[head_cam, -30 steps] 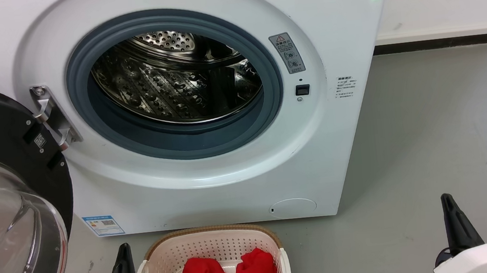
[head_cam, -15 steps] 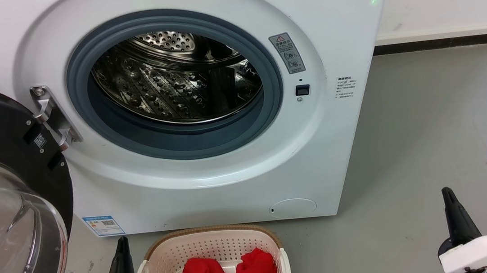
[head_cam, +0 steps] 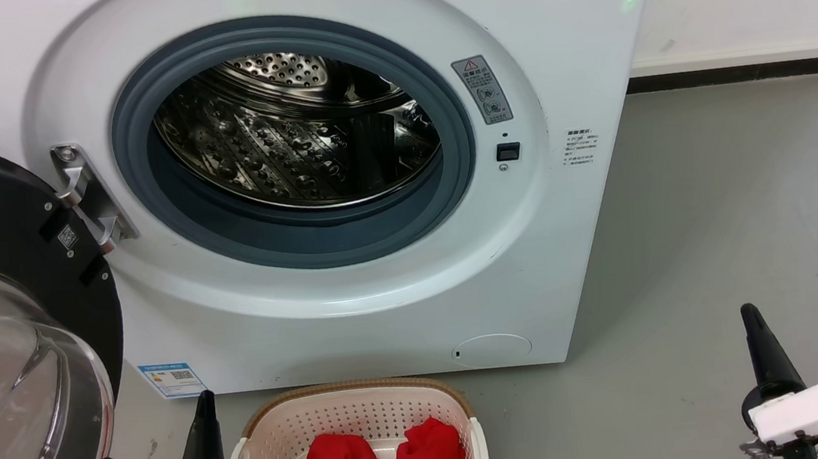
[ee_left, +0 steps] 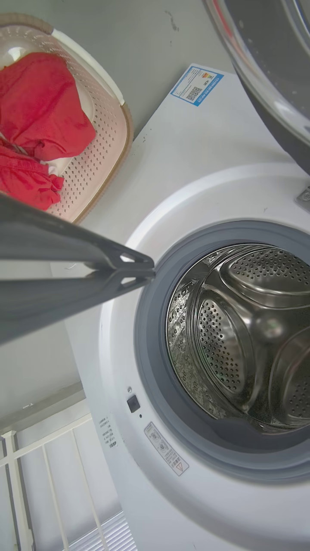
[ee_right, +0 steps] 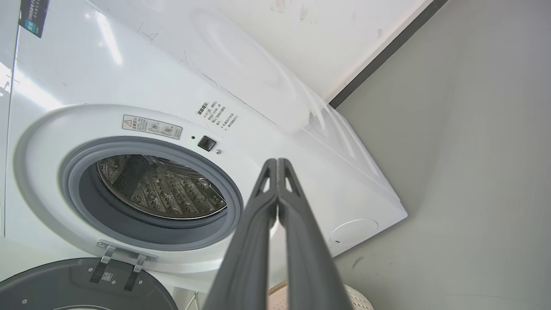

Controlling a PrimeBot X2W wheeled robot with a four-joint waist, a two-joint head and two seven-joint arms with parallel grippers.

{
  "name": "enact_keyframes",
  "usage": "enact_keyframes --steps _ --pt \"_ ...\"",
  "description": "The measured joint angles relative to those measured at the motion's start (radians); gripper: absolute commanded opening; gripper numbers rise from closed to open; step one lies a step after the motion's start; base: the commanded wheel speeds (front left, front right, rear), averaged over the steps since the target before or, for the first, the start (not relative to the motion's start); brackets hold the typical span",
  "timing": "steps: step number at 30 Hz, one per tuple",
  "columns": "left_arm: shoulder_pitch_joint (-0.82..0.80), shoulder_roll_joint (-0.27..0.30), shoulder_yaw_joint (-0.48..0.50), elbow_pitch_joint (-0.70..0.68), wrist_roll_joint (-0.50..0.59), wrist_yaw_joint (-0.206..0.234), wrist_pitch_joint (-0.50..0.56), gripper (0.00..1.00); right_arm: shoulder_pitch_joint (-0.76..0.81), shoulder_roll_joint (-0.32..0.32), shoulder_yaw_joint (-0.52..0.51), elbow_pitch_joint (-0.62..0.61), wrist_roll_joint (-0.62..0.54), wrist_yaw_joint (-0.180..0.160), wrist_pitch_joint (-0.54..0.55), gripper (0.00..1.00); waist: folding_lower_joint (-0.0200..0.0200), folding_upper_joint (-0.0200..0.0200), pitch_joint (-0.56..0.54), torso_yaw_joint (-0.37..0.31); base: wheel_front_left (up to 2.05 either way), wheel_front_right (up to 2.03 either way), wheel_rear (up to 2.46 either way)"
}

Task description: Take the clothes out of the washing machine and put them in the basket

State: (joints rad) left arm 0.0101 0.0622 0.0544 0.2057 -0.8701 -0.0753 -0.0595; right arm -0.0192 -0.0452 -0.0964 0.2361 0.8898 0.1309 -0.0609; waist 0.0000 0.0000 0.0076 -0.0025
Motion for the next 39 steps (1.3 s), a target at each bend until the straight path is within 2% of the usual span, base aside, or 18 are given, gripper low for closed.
enact_keyframes --steps 39 --pt "-0.065 -0.006 0.035 0.023 -0.432 -0.031 0.101 0.0 -0.044 -0.001 -0.01 0.004 0.421 0.0 0.103 0.0 0.0 0.0 -0.002 0.001 0.0 0.0 0.0"
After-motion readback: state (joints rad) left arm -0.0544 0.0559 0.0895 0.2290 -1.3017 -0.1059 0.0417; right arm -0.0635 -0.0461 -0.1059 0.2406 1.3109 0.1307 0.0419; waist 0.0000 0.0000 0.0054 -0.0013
